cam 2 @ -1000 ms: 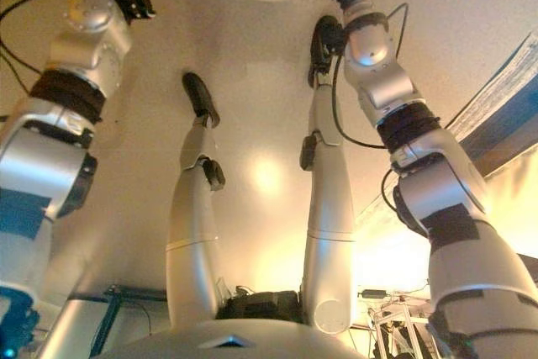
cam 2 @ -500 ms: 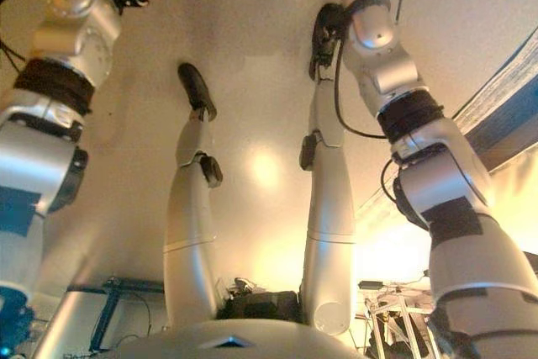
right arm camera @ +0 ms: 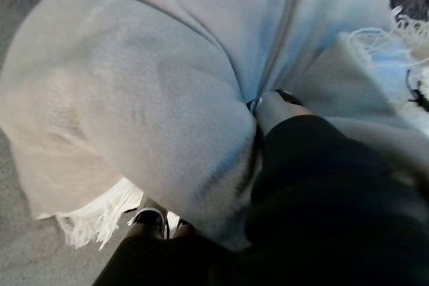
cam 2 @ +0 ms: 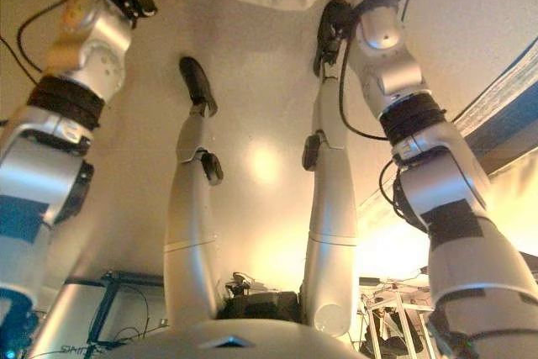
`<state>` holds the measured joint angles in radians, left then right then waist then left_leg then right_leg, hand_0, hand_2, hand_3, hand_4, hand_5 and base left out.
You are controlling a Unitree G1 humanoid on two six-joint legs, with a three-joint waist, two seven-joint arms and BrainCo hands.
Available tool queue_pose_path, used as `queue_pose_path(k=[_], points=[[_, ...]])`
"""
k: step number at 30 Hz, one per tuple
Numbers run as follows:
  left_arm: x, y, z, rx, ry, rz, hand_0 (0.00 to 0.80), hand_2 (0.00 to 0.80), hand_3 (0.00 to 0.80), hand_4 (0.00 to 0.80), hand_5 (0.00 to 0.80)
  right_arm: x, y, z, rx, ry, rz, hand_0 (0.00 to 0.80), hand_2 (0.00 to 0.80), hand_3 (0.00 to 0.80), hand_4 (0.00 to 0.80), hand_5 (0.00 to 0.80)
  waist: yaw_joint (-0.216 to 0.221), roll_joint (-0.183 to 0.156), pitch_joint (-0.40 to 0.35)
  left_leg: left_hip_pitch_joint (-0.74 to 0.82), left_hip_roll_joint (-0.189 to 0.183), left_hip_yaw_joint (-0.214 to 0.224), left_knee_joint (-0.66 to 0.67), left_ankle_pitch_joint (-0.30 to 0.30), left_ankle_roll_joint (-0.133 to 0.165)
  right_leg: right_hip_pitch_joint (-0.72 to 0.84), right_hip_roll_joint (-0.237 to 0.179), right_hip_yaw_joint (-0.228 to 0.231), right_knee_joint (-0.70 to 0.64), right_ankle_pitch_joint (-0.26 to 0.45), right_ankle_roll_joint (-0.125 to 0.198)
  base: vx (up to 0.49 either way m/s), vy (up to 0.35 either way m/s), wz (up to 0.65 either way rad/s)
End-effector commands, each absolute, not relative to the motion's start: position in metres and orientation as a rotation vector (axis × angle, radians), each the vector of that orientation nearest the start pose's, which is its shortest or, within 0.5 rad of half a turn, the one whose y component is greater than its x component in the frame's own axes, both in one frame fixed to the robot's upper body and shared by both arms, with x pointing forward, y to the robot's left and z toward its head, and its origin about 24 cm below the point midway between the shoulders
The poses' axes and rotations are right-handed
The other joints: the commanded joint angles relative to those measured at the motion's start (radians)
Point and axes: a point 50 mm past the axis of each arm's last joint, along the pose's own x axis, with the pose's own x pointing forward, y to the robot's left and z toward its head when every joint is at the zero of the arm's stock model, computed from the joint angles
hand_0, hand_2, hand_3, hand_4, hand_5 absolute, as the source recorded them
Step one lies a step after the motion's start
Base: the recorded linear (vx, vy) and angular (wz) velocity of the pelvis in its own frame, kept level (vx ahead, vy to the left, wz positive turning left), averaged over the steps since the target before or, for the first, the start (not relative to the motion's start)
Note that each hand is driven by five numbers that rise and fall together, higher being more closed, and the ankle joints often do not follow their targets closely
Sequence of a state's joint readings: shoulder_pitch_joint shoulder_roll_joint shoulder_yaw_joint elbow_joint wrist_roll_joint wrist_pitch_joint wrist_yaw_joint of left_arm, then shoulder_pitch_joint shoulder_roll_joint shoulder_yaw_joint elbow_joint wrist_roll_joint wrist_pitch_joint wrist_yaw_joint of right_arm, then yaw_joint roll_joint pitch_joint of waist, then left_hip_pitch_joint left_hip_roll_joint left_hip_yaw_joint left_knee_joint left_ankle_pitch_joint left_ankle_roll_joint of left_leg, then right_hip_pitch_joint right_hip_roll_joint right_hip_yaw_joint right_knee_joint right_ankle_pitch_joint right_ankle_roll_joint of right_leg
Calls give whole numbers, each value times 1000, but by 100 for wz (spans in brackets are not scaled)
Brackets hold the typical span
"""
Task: Pick up the cushion and take it to the sofa
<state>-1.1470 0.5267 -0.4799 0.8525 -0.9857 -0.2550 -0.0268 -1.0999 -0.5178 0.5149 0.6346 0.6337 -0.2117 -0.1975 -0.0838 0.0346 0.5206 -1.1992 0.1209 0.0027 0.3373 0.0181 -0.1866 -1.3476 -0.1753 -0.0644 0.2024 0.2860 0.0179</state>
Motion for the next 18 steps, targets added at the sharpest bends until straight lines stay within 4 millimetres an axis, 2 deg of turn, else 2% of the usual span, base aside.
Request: queue_pose_path(k=[1,2,3,4,6,7,12,13,16,17,18], points=[[379,96,217,-238,-473,-548,800,800,800,800,800,360,-80,240,-94,-625,355,800,800,800,800,800,15,-35,-1,38,47,-96,44,-9,9,72,-89,45,51,-91,170,-55,13,-20],[373,96,203,-260,-471,-547,800,800,800,800,800,355,-84,228,-107,-619,340,800,800,800,800,800,16,-38,-1,70,49,-92,51,-14,8,104,-94,43,51,-88,171,-54,12,-27],[373,96,203,-260,-470,-547,800,800,800,800,800,355,-84,228,-106,-618,340,800,800,800,800,800,16,-38,-1,72,49,-92,50,-14,8,106,-94,43,50,-87,171,-66,14,-25],[363,97,184,-279,-462,-526,800,800,800,800,800,349,-92,210,-116,-597,318,800,800,800,800,800,17,-44,-1,143,55,-81,58,-25,7,174,-100,38,46,-83,170,-63,15,-23],[357,98,176,-295,-452,-515,800,800,800,800,800,345,-96,203,-129,-587,308,800,800,800,800,800,16,-48,-1,186,55,-73,60,-30,8,215,-102,37,43,-79,169,-63,18,-23],[350,101,165,-281,-447,-496,800,800,800,800,800,341,-102,192,-141,-559,297,800,800,800,800,800,17,-53,-1,255,53,-63,59,-39,11,284,-100,31,40,-80,168,-48,16,-24],[337,108,143,-328,-370,-494,800,800,800,800,800,330,-119,168,-131,-478,267,800,800,800,800,800,25,-63,-1,466,52,-17,19,-58,30,465,-109,4,22,-90,177,-32,43,-20],[330,112,133,-336,-331,-504,800,800,800,800,800,325,-130,156,-119,-430,244,800,800,800,800,800,25,-65,-1,571,51,2,5,-78,42,551,-120,-3,14,-96,184,-11,65,-20],[326,114,128,-339,-313,-506,800,800,800,800,800,322,-135,148,-116,-406,234,800,800,800,800,800,26,-65,-1,622,50,11,-5,-86,47,591,-124,-4,8,-98,188,3,80,-16],[317,119,114,-360,-265,-504,800,800,800,800,800,314,-149,130,-103,-350,205,800,800,800,800,800,29,-62,-1,737,40,27,-25,-104,63,690,-136,-9,0,-102,199,16,114,-24],[316,119,112,-363,-255,-503,800,800,800,800,800,312,-152,126,-102,-337,200,800,800,800,800,800,30,-63,-1,759,38,31,-28,-107,66,711,-139,-10,-1,-103,202,39,186,-25]])
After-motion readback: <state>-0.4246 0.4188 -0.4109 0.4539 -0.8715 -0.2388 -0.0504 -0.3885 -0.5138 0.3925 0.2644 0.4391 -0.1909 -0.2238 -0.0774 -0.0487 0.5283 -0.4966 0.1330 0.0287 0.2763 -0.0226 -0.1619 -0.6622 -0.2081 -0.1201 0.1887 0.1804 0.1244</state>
